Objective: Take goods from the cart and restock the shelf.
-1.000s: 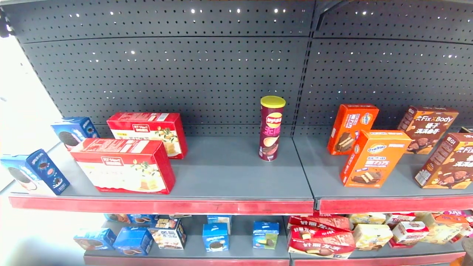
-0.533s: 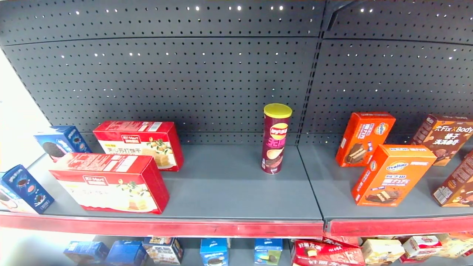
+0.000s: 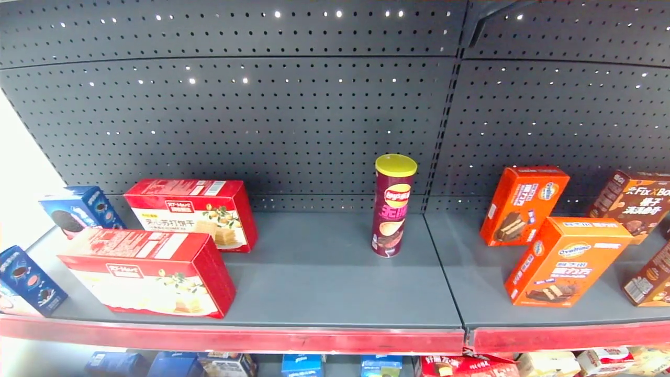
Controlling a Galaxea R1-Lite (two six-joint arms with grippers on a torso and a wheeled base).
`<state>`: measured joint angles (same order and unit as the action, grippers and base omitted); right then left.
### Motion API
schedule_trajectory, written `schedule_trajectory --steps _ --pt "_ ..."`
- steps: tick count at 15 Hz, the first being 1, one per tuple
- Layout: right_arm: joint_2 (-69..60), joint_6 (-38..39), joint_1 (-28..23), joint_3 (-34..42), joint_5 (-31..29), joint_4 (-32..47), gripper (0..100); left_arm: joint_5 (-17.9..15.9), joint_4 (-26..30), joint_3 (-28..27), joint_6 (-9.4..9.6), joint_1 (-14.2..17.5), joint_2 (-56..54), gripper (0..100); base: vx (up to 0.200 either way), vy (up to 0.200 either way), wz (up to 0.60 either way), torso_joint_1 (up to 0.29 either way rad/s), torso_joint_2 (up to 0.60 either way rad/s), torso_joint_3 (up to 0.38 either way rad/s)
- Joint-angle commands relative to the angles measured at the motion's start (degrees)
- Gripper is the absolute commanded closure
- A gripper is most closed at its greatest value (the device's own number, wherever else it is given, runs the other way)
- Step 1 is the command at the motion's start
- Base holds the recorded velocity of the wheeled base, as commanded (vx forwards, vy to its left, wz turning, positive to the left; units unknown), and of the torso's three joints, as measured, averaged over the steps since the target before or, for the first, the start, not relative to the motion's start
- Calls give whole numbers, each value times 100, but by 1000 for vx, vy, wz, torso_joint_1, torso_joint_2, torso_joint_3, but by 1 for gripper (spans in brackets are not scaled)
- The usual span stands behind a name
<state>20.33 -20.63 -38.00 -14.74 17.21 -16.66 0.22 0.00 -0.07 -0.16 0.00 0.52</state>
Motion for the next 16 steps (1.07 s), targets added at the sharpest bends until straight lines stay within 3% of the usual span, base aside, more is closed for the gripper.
schedule_trajectory --steps 1,9,10,12,14,16 --pt "6 -3 3 6 10 -3 100 4 0 -1 -11 0 0 0 0 0 0 0 0 0" --pt "6 50 21 -187 142 -21 100 -4 0 -1 16 0 0 0 0 0 0 0 0 0" --pt "-21 111 21 -249 116 -21 100 -13 0 7 77 0 0 0 0 0 0 0 0 0" --pt "-161 147 -67 -337 -104 76 100 -163 18 -19 578 0 0 0 0 0 0 0 0 0" --pt "-249 164 -76 -636 -174 506 100 -444 26 -54 605 0 0 0 0 0 0 0 0 0" --pt "-258 164 -85 -1075 -315 937 100 -417 53 -933 552 0 695 0 0 0 0 0 0 0"
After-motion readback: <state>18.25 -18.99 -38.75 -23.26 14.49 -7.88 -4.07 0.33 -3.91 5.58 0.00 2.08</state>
